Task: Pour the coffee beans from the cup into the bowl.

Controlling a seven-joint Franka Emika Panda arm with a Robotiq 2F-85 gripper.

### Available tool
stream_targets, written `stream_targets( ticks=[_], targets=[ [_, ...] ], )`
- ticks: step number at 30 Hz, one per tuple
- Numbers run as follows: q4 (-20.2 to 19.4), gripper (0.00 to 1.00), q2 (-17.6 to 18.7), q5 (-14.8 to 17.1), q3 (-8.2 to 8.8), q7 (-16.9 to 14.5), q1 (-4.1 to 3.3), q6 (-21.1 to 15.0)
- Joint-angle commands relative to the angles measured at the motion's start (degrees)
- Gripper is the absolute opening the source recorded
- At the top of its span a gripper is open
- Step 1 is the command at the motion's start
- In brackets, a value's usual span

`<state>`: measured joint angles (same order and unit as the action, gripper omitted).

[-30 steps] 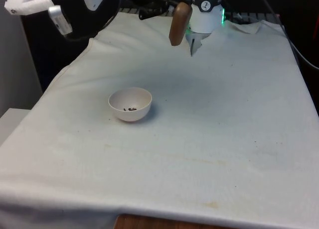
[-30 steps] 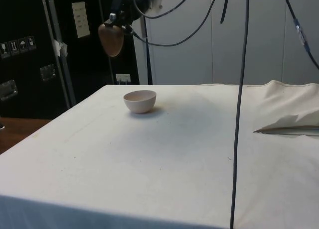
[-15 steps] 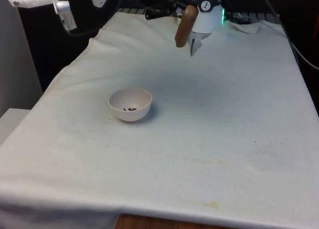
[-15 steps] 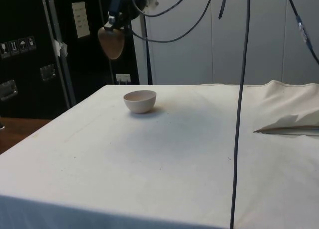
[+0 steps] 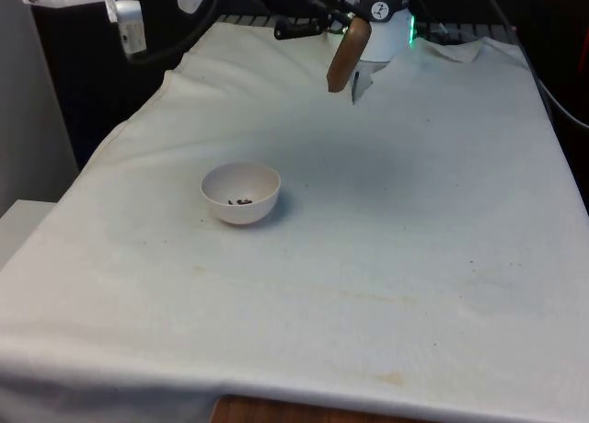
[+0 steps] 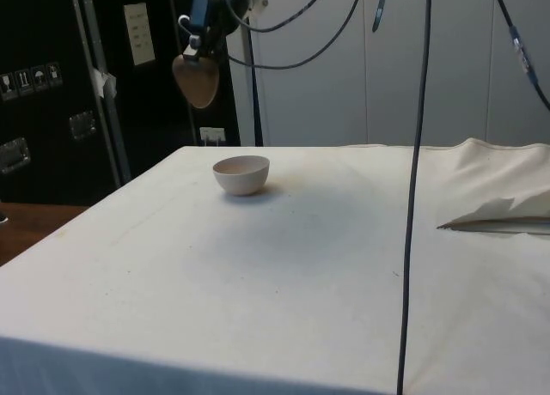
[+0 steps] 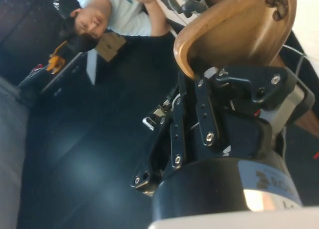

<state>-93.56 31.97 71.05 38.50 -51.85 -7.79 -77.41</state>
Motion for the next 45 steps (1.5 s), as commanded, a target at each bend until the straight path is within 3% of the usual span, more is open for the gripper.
stream_targets(
  ticks=[1, 2, 8, 10, 11, 12, 18, 20, 21, 22, 27, 29, 30, 31, 36, 37, 38, 44, 45],
  targets=[
    [0.11, 0.0, 0.0, -0.4, -0.17, 0.06, 0.0, -0.17],
    [-0.23, 0.0, -0.46, -1.2, 0.23, 0.8, -0.86, -1.38],
    [0.11, 0.0, -0.74, -3.55, -0.92, 1.6, -0.97, -2.52],
    [0.17, 0.0, -0.97, -4.81, -1.66, 2.06, -0.97, -3.21],
    [0.52, 0.0, -0.57, -4.18, -2.06, 1.38, -0.11, -2.06],
    [0.17, 0.0, -1.09, -5.27, -1.89, 2.29, -0.97, -3.5],
    [0.23, 0.0, -1.78, -8.14, -3.67, 3.61, -1.03, -5.27],
    [0.17, 0.0, -2.01, -8.94, -4.18, 4.07, -1.03, -5.84],
    [0.52, 0.0, -1.6, -8.42, -4.58, 3.32, -0.23, -4.81],
    [0.17, 0.0, -2.06, -9.34, -4.47, 4.24, -1.03, -6.07],
    [0.17, 0.0, -2.64, -11.69, -5.96, 5.67, -1.09, -7.51],
    [0.17, 0.0, -2.81, -12.43, -6.47, 6.13, -1.09, -8.02],
    [0.52, 0.0, -2.46, -12.03, -6.93, 5.44, -0.29, -7.05],
    [0.17, 0.0, -2.92, -12.83, -6.76, 6.36, -1.09, -8.25],
    [0.17, 0.0, -3.44, -15.3, -8.42, 8.02, -1.03, -9.63],
    [0.52, 0.0, -3.09, -14.95, -8.94, 7.39, -0.34, -8.71],
    [0.23, 0.0, -3.55, -15.7, -8.71, 8.31, -1.03, -9.85],
    [0.23, 0.0, -4.07, -18.33, -10.54, 10.2, -1.03, -11.34],
    [0.52, 0.0, -3.67, -17.7, -10.77, 9.4, -0.34, -10.37]
  ],
)
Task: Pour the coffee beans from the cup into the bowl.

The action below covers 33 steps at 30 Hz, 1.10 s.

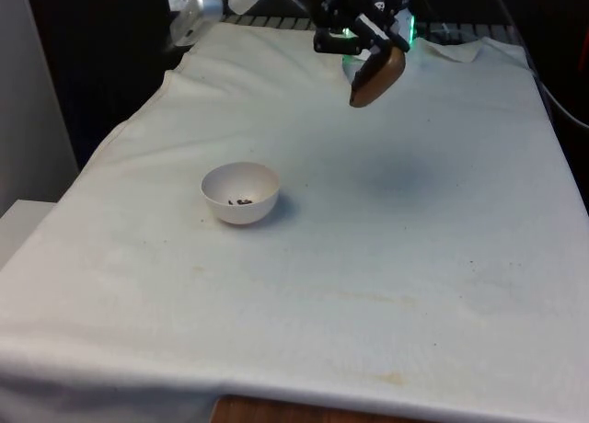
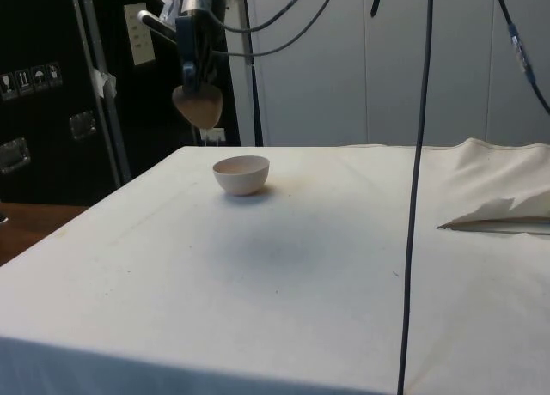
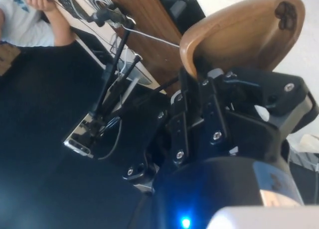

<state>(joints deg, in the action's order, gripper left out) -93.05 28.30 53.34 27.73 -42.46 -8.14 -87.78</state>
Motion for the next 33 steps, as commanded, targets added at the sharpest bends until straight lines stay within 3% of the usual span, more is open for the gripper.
stream_targets(
  ticks=[1, 8, 9, 10, 14, 18, 26, 27, 28, 33],
  targets=[
    [-0.29, 0.0, -0.4, -1.03, 0.0, 1.15, -0.69, -1.15],
    [-0.23, 0.0, -0.8, -4.24, -2.06, 2.98, -0.63, -2.86],
    [0.0, 0.0, -0.57, -3.72, -2.35, 2.41, 0.0, -1.95],
    [-0.29, 0.0, -0.8, -4.64, -2.29, 3.09, -0.57, -3.15],
    [-0.4, 0.0, -0.63, -6.07, -3.38, 3.09, -0.46, -4.13],
    [-0.29, 0.0, -0.23, -6.59, -4.18, 2.58, 0.06, -3.84],
    [-1.55, 0.0, 0.17, -7.73, -5.33, 1.38, -0.63, -6.53],
    [-0.92, 0.0, 0.57, -7.62, -5.73, 1.26, 0.06, -5.27],
    [-1.72, 0.0, 0.11, -8.02, -5.61, 1.38, -0.69, -7.05],
    [-2.98, 0.0, -0.4, -9.91, -7.39, 1.32, -0.57, -9.74]
  ],
)
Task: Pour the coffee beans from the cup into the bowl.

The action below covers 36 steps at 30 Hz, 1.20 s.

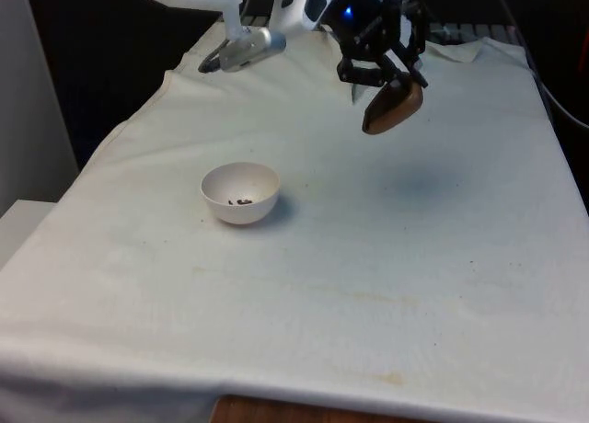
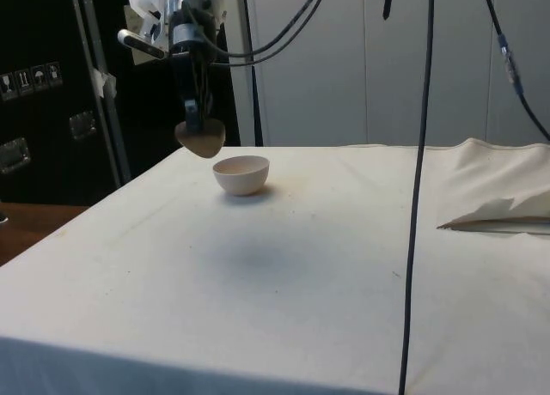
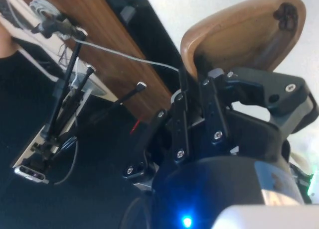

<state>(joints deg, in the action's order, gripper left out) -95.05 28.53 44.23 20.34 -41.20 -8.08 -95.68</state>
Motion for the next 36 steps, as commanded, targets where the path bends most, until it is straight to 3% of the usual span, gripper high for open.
stream_targets(
  ticks=[1, 2, 8, 9, 10, 18, 19, 20, 27, 28, 29, 36],
  targets=[
    [-0.17, 0.0, -0.06, -0.29, -0.23, 0.0, 0.0, -0.34],
    [-1.15, 0.0, -0.69, -1.09, -0.29, 0.06, -0.69, -2.29],
    [-2.29, 0.0, -1.03, -3.21, -2.06, 0.0, -0.63, -5.16],
    [-1.49, 0.0, -0.46, -2.86, -2.35, -0.06, 0.0, -3.67],
    [-2.41, 0.0, -1.09, -3.55, -2.35, 0.0, -0.63, -5.56],
    [-4.35, 0.0, -1.78, -6.07, -4.58, -0.23, -0.52, -9.45],
    [-3.55, 0.0, -1.15, -5.84, -4.87, -0.23, 0.0, -8.14],
    [-4.53, 0.0, -1.83, -6.36, -4.81, -0.23, -0.57, -9.8],
    [-6.13, 0.0, -2.46, -8.82, -6.36, -0.29, -0.52, -13.01],
    [-5.5, 0.0, -2.01, -8.59, -6.65, -0.34, 0.0, -11.92],
    [-6.47, 0.0, -2.64, -9.51, -6.7, -0.34, -0.52, -13.81],
    [-7.1, 0.0, -2.81, -12.15, -7.51, -0.4, -0.34, -15.99]
  ],
)
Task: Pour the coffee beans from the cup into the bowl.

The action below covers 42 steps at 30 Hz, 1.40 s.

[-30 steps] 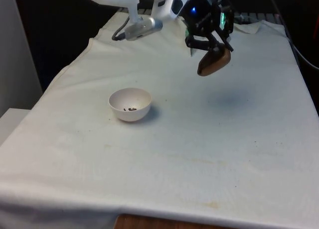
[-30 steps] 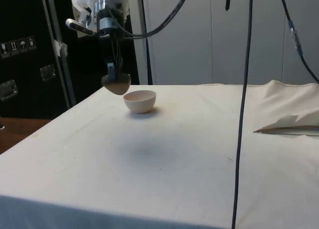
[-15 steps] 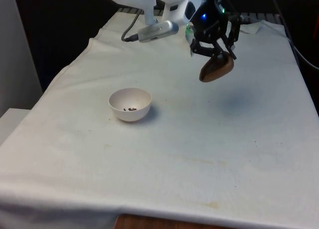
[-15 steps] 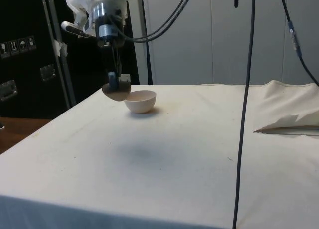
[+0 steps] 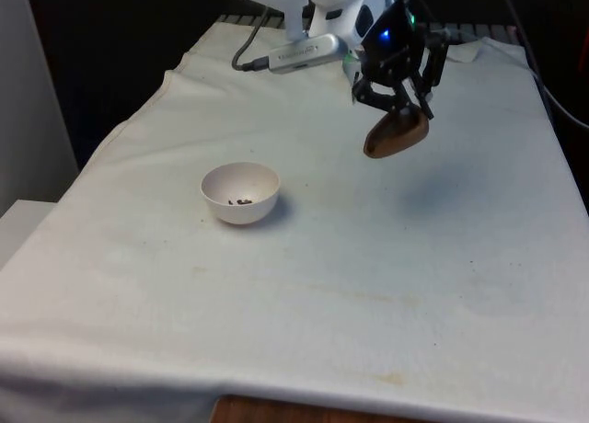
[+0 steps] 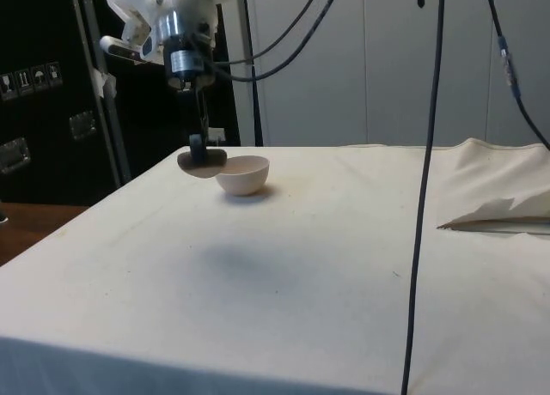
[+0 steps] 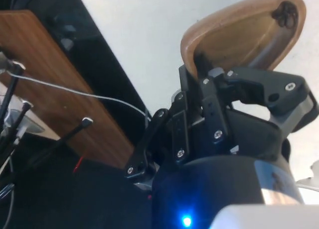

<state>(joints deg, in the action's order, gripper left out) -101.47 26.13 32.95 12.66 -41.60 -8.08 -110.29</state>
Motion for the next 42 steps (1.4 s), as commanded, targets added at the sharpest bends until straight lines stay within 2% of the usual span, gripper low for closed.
stream_targets(
  ticks=[1, 2, 6, 10, 11, 12, 19, 20, 21, 28, 29, 31, 36, 37, 38, 42],
  targets=[
    [0.0, 0.0, 0.0, 0.0, 0.0, 0.0, 0.0, 0.0],
    [-0.69, 0.0, -0.4, -0.86, 0.17, 0.0, -0.34, -1.38],
    [-0.8, 0.0, -0.23, -2.29, -0.06, 0.06, -0.34, -2.52],
    [-1.2, 0.0, -0.06, -3.9, -0.11, 0.11, -0.29, -3.67],
    [-0.8, 0.0, 0.06, -3.5, -0.34, 0.0, 0.0, -2.69],
    [-1.2, 0.0, -0.06, -4.18, -0.11, 0.11, -0.29, -3.9],
    [-1.95, 0.0, 0.17, -6.19, -0.29, 0.17, -0.29, -5.96],
    [-1.66, 0.0, 0.17, -5.96, -0.46, 0.0, 0.06, -4.93],
    [-2.06, 0.0, 0.17, -6.36, -0.34, 0.17, -0.29, -6.25],
    [-3.38, 0.0, 0.29, -7.85, -0.92, -0.06, -0.17, -9.8],
    [-3.15, 0.0, 0.34, -7.68, -1.03, -0.06, 0.06, -9.0],
    [-3.67, 0.0, 0.34, -8.14, -0.97, -0.17, -0.23, -10.66],
    [-4.7, 0.0, 0.4, -9.17, -1.38, -0.34, -0.17, -13.35],
    [-4.41, 0.0, 0.4, -8.82, -1.49, -0.23, 0.06, -12.26],
    [-4.87, 0.0, 0.46, -9.34, -1.43, -0.34, -0.17, -13.81],
    [-5.73, 0.0, 0.52, -10.43, -1.66, -0.34, -0.17, -15.99]
  ],
)
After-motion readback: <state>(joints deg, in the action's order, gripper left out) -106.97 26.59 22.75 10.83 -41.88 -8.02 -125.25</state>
